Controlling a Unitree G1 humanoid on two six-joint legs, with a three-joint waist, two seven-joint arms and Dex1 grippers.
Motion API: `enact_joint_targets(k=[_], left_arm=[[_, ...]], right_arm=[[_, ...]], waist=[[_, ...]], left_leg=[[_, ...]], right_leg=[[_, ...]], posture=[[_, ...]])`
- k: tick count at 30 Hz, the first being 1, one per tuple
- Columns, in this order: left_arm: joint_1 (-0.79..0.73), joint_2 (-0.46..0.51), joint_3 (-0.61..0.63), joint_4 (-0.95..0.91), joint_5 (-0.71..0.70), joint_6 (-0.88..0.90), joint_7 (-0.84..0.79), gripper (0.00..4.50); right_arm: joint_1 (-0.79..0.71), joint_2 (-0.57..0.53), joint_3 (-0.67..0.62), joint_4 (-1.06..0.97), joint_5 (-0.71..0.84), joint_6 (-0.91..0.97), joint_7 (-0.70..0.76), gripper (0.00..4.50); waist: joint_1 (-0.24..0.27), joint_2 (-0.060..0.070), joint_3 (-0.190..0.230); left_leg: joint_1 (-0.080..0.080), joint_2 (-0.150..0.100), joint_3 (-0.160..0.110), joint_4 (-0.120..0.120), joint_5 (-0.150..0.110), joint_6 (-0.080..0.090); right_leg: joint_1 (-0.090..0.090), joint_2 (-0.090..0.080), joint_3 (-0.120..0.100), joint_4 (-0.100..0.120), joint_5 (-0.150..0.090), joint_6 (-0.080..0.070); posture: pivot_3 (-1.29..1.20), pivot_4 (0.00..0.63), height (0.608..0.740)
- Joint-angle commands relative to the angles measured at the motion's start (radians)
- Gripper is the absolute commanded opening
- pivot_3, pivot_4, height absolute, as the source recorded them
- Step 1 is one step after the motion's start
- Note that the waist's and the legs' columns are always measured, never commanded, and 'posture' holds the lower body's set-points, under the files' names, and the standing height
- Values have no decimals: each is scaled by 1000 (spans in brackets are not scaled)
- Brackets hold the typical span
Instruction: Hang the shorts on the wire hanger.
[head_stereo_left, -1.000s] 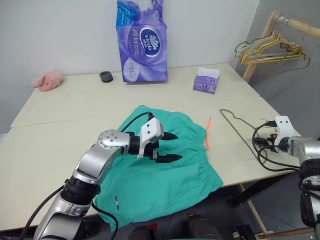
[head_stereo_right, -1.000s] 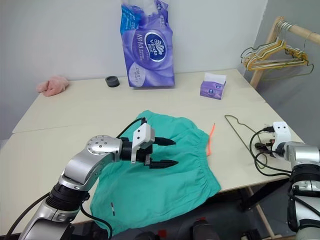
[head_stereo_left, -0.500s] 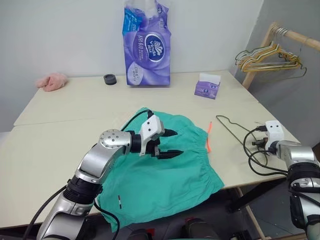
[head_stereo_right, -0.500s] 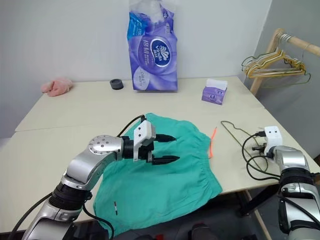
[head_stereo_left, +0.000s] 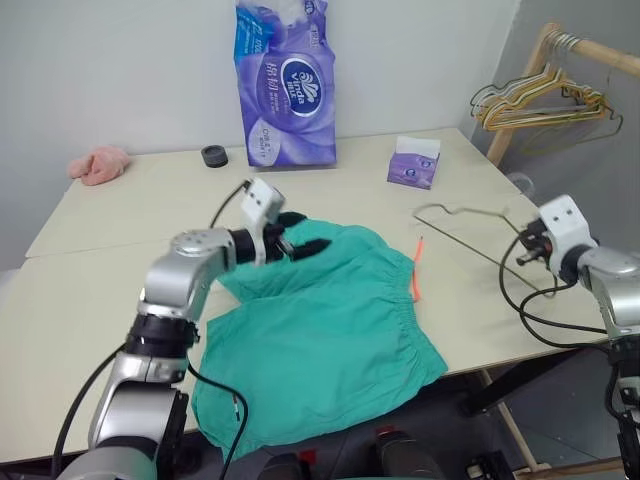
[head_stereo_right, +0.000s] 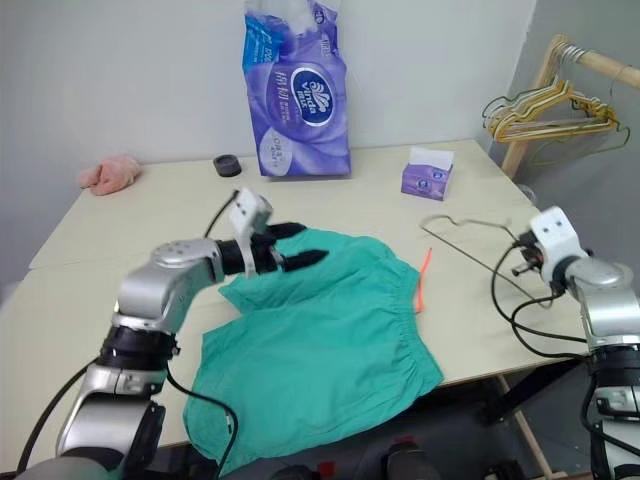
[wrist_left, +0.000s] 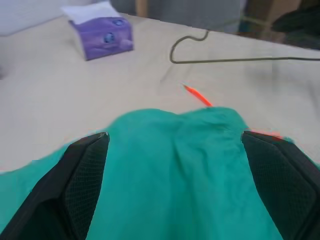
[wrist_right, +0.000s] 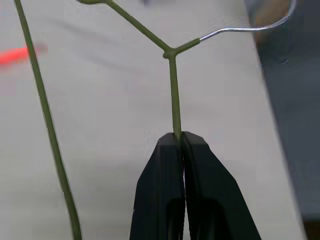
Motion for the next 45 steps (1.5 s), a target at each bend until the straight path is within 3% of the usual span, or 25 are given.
enact_joint_targets(k=[1, 7, 14, 24, 33, 45], left_arm=[[-51, 46, 34, 50, -45, 22, -97, 4465], [-143, 87, 21, 190, -16, -25, -187, 4465], [-63, 135, -83, 88, -4, -15, -364, 4465], [24, 144, -156, 63, 89, -131, -385, 4465], [54, 102, -157, 24, 77, -96, -387, 4465], [111, 92, -171, -49, 54, -51, -423, 736]], right_arm=[[29, -13, 43, -172, -37, -100, 28, 0], [54, -12, 140, -293, -128, -296, 56, 0], [16, 8, 202, -309, -210, -440, 73, 0], [-23, 53, 235, -350, -247, -515, 105, 0], [-17, 90, 238, -374, -260, -543, 116, 0], [-3, 110, 233, -382, -248, -552, 119, 0]], waist=[[-1, 0, 0], [-1, -2, 2], [-1, -2, 2], [-1, -2, 3], [-2, -2, 3], [-2, -2, 3]], left_leg=[[0, 0, 0, 0, 0, 0], [0, -3, 3, 1, 0, 0], [0, -3, 3, 0, 0, 0], [0, -2, 2, 1, 0, 0], [0, -2, 2, 1, 0, 0], [0, -2, 2, 1, 0, 0]], right_leg=[[0, 0, 0, 0, 0, 0], [0, -3, -1, -1, 0, 0], [0, -4, 0, -1, 2, -3], [0, -3, 0, 0, 2, -4], [0, -3, 0, 0, 2, -5], [0, -3, 0, 1, 2, -5]], posture=[[-146, 52, 740], [-148, 53, 740], [-147, 52, 740], [-144, 53, 740], [-148, 60, 740], [-151, 61, 740]])
